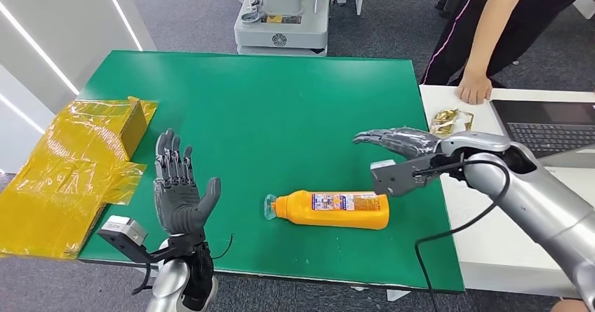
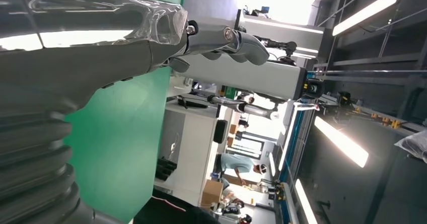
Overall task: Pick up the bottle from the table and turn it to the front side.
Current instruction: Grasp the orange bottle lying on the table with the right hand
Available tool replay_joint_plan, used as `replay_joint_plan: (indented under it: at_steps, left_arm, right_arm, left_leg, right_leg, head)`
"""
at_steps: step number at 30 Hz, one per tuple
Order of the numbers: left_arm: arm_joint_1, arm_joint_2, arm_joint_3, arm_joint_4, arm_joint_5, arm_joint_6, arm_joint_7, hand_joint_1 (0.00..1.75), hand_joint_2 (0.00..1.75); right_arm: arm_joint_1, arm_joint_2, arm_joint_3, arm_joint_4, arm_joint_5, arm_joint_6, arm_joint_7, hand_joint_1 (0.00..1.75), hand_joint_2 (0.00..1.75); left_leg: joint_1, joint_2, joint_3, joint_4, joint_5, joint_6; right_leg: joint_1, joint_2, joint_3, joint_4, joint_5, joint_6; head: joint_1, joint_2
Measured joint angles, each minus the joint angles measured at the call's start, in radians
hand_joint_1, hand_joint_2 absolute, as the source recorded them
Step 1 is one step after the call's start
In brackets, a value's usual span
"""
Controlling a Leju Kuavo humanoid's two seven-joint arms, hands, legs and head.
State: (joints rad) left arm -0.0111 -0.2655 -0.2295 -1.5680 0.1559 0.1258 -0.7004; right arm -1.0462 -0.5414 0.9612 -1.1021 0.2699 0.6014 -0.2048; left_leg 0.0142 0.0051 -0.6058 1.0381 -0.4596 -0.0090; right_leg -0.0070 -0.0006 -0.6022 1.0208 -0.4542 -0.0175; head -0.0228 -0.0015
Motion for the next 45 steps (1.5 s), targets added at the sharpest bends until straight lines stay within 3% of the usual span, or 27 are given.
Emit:
replay_joint_plan:
  at_steps: [5, 14, 25, 31, 45]
  left_arm:
    - [-0.001, 0.0, 0.0, 0.0, -0.006, 0.008, 0.0, 0.0, 1.75]
    - [-0.017, 0.0, -0.001, 0.017, 0.001, -0.015, 0.0, 0.0, 1.75]
    - [-0.046, -0.002, -0.001, 0.05, 0.011, -0.008, 0.0, 0.0, 1.75]
    - [-0.08, -0.003, -0.001, 0.066, 0.034, 0.019, 0.0, 0.0, 1.75]
    - [-0.1, -0.006, -0.001, 0.078, 0.037, 0.053, 0.0, 0.0, 1.75]
  right_arm:
    - [-0.064, 0.093, 0.111, 0.127, -0.041, -0.036, -0.047, 0.0, 1.75]
    - [-0.048, 0.227, 0.237, 0.297, -0.026, -0.135, -0.104, 0.0, 1.75]
    - [-0.034, 0.272, 0.302, 0.362, -0.026, -0.127, -0.099, 0.0, 1.75]
    - [-0.035, 0.332, 0.356, 0.438, -0.02, -0.105, -0.076, 0.0, 1.75]
    - [-0.032, 0.382, 0.453, 0.558, 0.018, -0.18, -0.071, 0.0, 1.75]
  left_leg:
    - [0.0, 0.0, 0.0, 0.0, 0.0, 0.0]
    - [0.0, -0.001, 0.0, 0.0, 0.0, 0.0]
    - [0.0, -0.001, 0.0, 0.001, 0.0, 0.0]
    - [0.0, -0.001, 0.0, 0.001, 0.001, 0.0]
    - [0.0, -0.001, 0.0, 0.001, 0.001, 0.0]
  right_leg:
    - [0.001, 0.0, 0.0, 0.0, 0.0, 0.0]
    - [0.0, -0.001, 0.0, 0.0, 0.0, 0.0]
    - [0.0, 0.0, 0.0, 0.0, 0.0, 0.0]
    - [0.0, 0.0, 0.0, 0.0, 0.0, 0.0]
    - [0.0, -0.001, 0.0, 0.0, 0.0, 0.0]
  head:
    - [0.0, 0.0]
    - [0.0, 0.0]
    - [0.0, 0.0]
    - [0.0, 0.0]
    - [0.0, 0.0]
